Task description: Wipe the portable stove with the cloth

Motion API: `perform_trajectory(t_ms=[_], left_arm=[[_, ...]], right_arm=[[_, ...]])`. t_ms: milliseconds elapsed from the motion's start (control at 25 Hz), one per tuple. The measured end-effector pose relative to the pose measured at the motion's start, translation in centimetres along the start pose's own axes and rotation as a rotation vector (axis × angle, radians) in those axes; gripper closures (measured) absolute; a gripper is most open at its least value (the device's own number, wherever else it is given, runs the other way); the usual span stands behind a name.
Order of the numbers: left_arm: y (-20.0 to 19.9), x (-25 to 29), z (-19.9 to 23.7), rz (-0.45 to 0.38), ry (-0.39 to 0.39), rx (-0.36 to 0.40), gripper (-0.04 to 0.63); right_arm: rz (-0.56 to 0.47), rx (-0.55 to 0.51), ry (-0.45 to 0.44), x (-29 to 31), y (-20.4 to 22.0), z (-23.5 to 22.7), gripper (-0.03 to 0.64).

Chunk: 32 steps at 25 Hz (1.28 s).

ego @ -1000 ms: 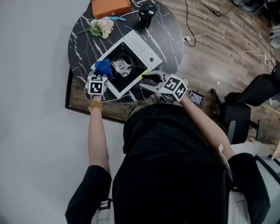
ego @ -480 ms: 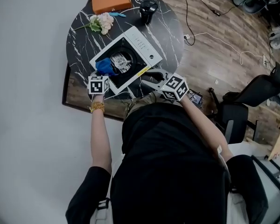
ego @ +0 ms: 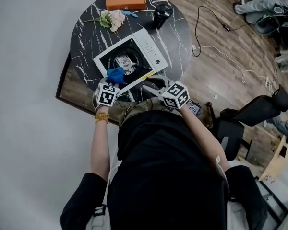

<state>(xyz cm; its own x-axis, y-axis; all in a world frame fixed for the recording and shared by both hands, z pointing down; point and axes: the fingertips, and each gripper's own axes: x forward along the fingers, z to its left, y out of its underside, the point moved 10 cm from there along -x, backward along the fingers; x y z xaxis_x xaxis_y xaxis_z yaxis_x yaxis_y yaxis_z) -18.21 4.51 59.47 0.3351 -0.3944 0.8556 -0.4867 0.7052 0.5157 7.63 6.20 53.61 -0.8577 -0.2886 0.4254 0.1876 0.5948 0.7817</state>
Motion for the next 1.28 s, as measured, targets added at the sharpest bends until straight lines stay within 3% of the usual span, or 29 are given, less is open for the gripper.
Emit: perform_trajectory(t_ms=[80,120,280,440,520,600,680,800,960,1040,1120,1200,1280], left_arm=[[-0.3,-1.6,-1.5,-0.092,-0.076,0.106,0.535],[-0.5,-2.7,-2.4,-0.175,-0.091,0.126,0.535],[-2.2,-6.5,-5.5,-0.544,-0.081,0.121,0.534],[-2.7,-8.1,-7.6,-0.699,-0.133,0.134,0.534],[-2.4,-8.5,-7.1,-0.732,-0.162,0.129,0.528],[-2.1,-8.3,-6.6,-0.726,-0.139,0.125,0.5],[-1.6,-7.5,-6.3,-0.699,-0.1,0.118,0.468],[-0.9,-6.6,-5.9,-0.656,-0.115,0.054,0.461],[1.4,-4.9,-5.3,-0.515,-0.172,-0.061,0.456],[2.9,-3.5,-5.5,-0.439,-0.173,-0.097,0.454],[3.9,-1.9,-5.9,-0.368,-0.164,-0.122,0.447],[4.5,-0.9,-6.0,-0.32,-0.159,-0.15,0.446],[4.6,-0.4,-5.7,-0.302,-0.161,-0.178,0.449]], right_arm=[[-0.004,0.013,-0.015,0.4,-0.4,0.0,0.486],[-0.014,0.032,-0.036,0.6,-0.9,-0.2,0.483],[-0.093,0.245,-0.236,3.7,-3.6,-1.0,0.38],[-0.094,0.464,-0.443,7.3,-4.7,-0.3,0.368],[-0.058,0.51,-0.483,8.5,-5.6,0.0,0.383],[-0.029,0.506,-0.469,9.0,-6.5,-0.4,0.462],[-0.006,0.492,-0.447,9.5,-7.1,-1.6,0.589],[0.022,0.442,-0.427,10.6,-9.0,-3.3,0.598],[0.006,0.294,-0.214,11.4,-14.2,-9.9,0.598],[0.102,0.141,-0.083,12.9,-16.4,-13.2,0.598],[0.277,-0.085,0.023,14.8,-17.5,-15.2,0.598],[0.456,-0.273,0.077,17.1,-17.2,-16.1,0.598],[0.574,-0.368,0.092,19.2,-16.2,-16.6,0.598]])
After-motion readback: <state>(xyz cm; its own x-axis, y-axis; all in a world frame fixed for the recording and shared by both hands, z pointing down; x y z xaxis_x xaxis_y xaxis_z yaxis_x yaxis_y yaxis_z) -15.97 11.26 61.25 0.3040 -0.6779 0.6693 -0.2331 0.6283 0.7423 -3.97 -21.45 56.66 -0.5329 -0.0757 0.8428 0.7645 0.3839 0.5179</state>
